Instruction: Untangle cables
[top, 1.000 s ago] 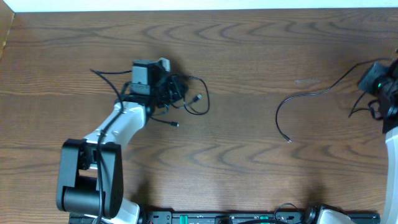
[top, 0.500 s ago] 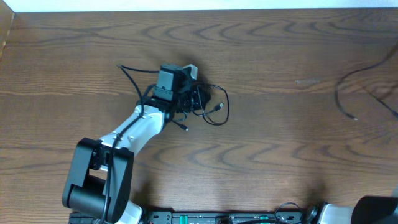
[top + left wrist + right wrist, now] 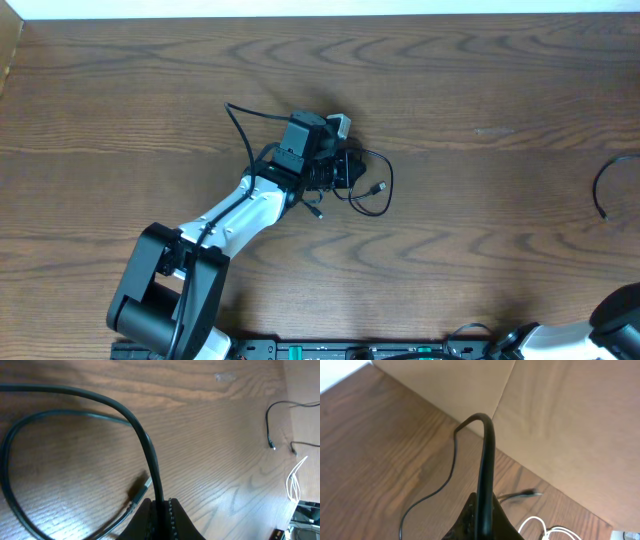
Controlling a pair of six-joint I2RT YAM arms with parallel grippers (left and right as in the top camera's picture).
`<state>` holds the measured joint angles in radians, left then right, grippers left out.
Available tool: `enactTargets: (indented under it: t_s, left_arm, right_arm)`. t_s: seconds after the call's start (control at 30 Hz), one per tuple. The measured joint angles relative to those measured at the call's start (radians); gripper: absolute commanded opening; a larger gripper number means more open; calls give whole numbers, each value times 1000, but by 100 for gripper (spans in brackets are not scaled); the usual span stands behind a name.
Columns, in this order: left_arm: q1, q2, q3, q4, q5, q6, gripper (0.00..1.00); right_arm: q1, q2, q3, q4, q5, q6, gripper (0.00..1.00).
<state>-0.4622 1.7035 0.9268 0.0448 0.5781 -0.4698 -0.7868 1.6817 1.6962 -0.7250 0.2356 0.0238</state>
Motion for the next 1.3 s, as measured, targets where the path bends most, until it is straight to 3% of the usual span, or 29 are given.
enactTargets:
  t_s: [0.5, 0.97, 1.3]
  left_arm:
    - [-5, 0, 0, 78, 0, -5, 8]
    - [-39, 0, 0, 95, 0, -27, 8]
    - [-47, 0, 0, 126, 0, -27, 8]
  right_arm:
    - [-4, 214, 3, 169, -239, -44, 1]
    - [-84, 233, 5, 140, 1, 110, 1]
    - [-148, 235, 64, 149, -36, 130, 1]
